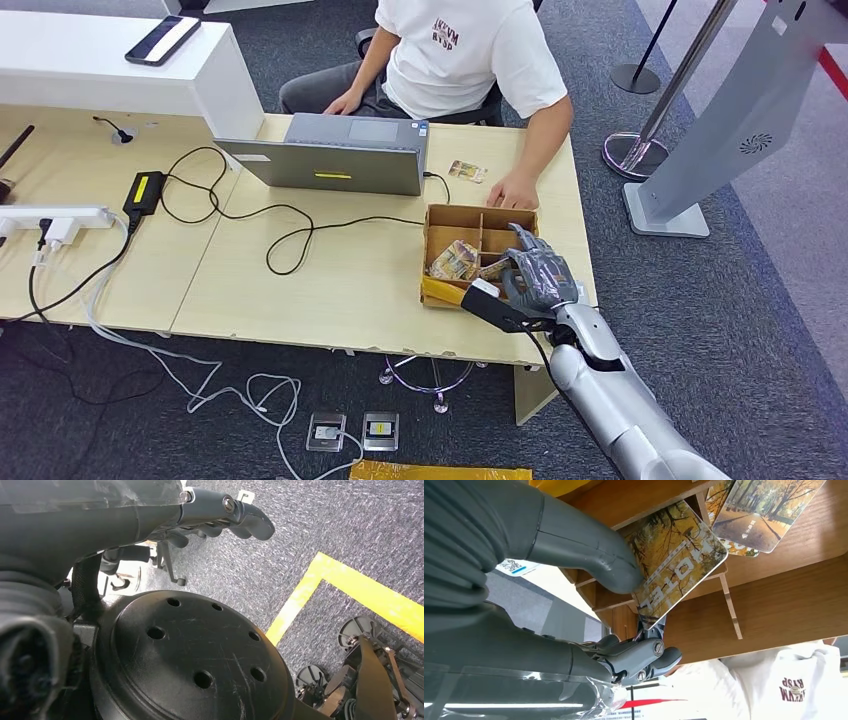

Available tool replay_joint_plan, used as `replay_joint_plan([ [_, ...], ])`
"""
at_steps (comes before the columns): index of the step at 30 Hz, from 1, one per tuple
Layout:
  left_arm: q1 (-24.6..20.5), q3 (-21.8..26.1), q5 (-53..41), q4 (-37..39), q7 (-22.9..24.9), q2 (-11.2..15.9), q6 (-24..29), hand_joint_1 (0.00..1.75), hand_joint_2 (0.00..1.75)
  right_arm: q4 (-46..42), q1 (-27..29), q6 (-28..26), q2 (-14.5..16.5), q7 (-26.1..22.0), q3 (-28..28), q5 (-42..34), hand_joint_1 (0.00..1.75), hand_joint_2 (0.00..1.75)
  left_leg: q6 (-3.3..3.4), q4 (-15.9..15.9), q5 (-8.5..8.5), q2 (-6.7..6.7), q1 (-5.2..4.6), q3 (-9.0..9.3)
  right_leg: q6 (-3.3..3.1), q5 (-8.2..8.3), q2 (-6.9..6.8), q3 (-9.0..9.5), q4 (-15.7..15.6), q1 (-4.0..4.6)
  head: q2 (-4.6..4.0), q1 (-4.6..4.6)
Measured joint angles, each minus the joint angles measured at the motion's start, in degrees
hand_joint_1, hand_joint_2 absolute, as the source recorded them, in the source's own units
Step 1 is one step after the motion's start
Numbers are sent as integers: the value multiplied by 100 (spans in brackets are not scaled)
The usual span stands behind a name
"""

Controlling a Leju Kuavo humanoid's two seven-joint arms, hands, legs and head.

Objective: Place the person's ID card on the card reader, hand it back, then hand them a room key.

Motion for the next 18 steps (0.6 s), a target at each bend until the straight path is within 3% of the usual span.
replay_joint_plan([
  [18, -1, 99, -42, 11, -1, -4, 0, 0, 0, 2, -2, 19, 7, 2, 0, -43, 175, 175, 0, 0, 0, 0, 0, 0, 0, 0, 0, 0, 0, 0, 0, 0],
])
